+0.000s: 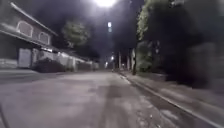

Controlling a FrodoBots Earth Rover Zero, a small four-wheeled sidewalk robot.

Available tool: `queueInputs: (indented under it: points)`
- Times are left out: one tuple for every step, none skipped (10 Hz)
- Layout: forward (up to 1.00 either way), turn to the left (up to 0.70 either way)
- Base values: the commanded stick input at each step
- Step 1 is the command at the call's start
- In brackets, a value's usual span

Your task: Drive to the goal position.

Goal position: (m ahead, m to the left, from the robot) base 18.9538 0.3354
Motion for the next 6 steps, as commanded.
queueInputs:
  points:
    - [0.7,0.0]
    - [0.7,0.0]
    - [0.7,0.0]
    - [0.7,0.0]
    - [0.7,0.0]
    - [0.7,0.0]
